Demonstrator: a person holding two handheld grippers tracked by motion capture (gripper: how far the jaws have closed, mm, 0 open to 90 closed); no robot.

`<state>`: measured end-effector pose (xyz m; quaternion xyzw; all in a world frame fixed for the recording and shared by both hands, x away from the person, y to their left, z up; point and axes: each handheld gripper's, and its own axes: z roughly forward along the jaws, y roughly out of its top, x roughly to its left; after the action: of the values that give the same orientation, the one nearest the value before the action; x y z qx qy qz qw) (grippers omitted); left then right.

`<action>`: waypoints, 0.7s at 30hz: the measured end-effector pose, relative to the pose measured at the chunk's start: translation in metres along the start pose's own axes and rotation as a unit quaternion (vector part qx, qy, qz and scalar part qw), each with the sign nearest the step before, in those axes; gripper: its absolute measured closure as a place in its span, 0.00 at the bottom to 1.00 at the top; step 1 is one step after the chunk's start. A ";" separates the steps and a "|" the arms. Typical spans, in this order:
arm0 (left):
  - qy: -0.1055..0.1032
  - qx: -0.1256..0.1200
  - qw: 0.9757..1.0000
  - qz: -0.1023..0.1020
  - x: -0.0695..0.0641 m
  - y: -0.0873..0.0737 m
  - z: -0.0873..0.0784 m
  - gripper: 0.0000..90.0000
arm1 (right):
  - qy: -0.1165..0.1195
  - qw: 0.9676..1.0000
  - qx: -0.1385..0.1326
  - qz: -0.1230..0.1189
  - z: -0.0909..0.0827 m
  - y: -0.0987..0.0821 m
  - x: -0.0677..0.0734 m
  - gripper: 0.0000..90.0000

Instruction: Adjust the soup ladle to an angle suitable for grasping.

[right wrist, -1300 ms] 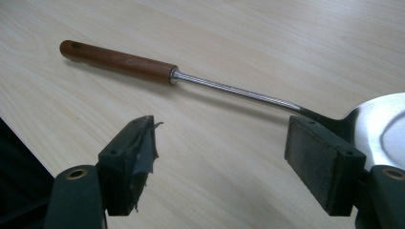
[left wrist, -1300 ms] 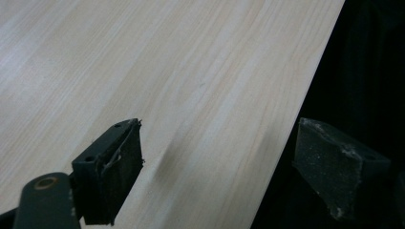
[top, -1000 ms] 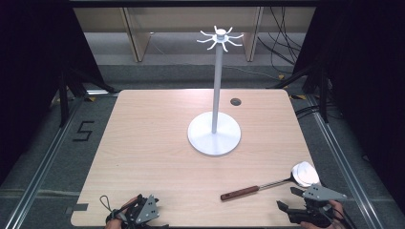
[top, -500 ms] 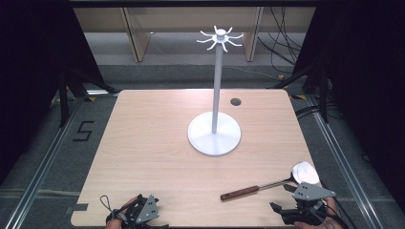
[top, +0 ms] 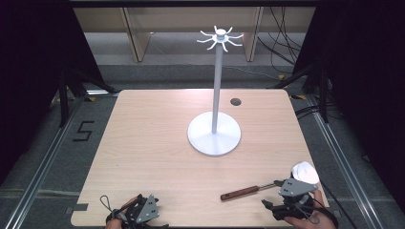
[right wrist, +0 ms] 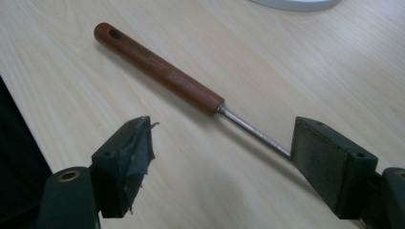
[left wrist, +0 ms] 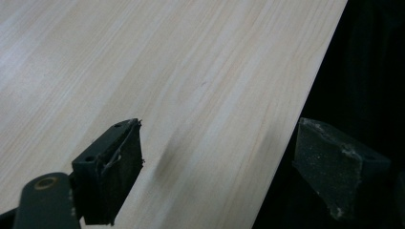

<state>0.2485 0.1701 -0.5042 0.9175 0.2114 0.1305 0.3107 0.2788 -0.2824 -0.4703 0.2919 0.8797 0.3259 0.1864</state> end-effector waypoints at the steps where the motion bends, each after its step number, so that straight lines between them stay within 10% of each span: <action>1: 0.003 0.001 1.000 0.000 0.000 0.000 0.000 0.18 | 0.003 1.000 -0.001 -0.003 0.002 0.003 0.000 0.27; 11: 0.003 0.001 1.000 0.000 0.000 0.000 -0.001 0.18 | 0.029 0.998 0.032 -0.038 0.024 0.026 0.000 0.38; 21: 0.003 0.001 1.000 0.000 0.000 0.000 -0.001 0.18 | 0.079 0.988 0.080 -0.103 0.054 0.049 0.005 0.49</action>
<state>0.2484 0.1711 -0.5038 0.9174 0.2129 0.1328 0.3088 0.3221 -0.2243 -0.4766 0.1866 0.9402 0.2558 0.1252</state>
